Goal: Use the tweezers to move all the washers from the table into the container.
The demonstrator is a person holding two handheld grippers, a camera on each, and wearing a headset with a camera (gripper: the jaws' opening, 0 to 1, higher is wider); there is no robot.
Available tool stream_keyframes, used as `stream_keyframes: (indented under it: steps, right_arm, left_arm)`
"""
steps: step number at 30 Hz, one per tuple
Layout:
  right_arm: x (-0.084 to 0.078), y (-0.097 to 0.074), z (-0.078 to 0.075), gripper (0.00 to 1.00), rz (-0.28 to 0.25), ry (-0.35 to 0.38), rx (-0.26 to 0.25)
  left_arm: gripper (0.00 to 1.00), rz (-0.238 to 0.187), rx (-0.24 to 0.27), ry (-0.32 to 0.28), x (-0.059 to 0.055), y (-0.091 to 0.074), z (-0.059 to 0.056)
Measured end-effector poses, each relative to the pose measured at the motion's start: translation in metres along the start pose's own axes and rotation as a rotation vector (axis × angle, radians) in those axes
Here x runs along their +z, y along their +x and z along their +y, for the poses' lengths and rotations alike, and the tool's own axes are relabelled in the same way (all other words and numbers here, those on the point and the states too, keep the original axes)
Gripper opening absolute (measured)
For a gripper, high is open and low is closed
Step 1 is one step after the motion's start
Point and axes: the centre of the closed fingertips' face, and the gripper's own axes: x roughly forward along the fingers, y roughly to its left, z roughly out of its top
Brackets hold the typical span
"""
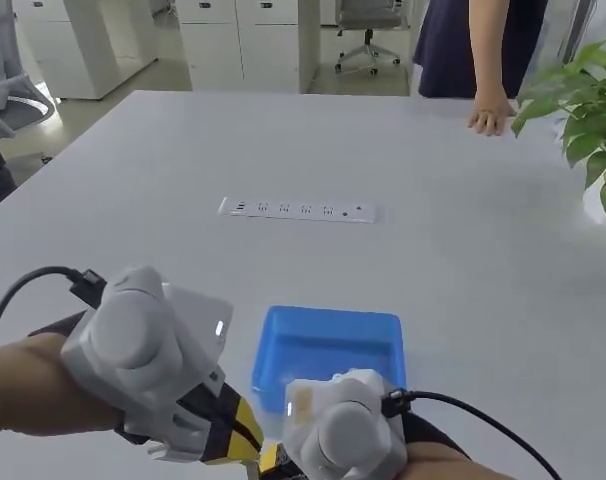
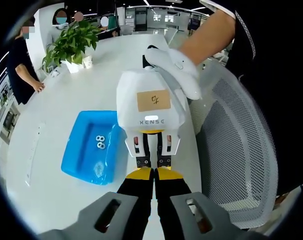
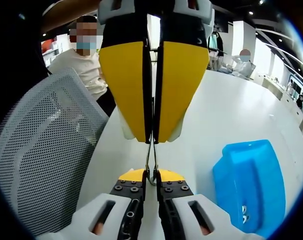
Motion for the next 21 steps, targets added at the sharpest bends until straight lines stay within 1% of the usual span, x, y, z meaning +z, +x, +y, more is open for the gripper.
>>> stream_keyframes:
  steps: [8,17,21]
  right_arm:
    - [0.004,-0.005,-0.002,0.09,-0.003,-0.013,-0.007]
    - [0.01,-0.014,-0.001,0.09,-0.006,-0.018,-0.01]
    - [0.012,-0.018,0.0,0.09,-0.009,-0.021,-0.01]
  left_arm:
    - [0.04,-0.007,0.004,0.001,0.004,-0.005,0.001]
    - [0.04,-0.013,0.003,0.005,0.013,-0.012,0.001]
    - [0.04,-0.014,-0.004,0.006,0.016,-0.015,0.0]
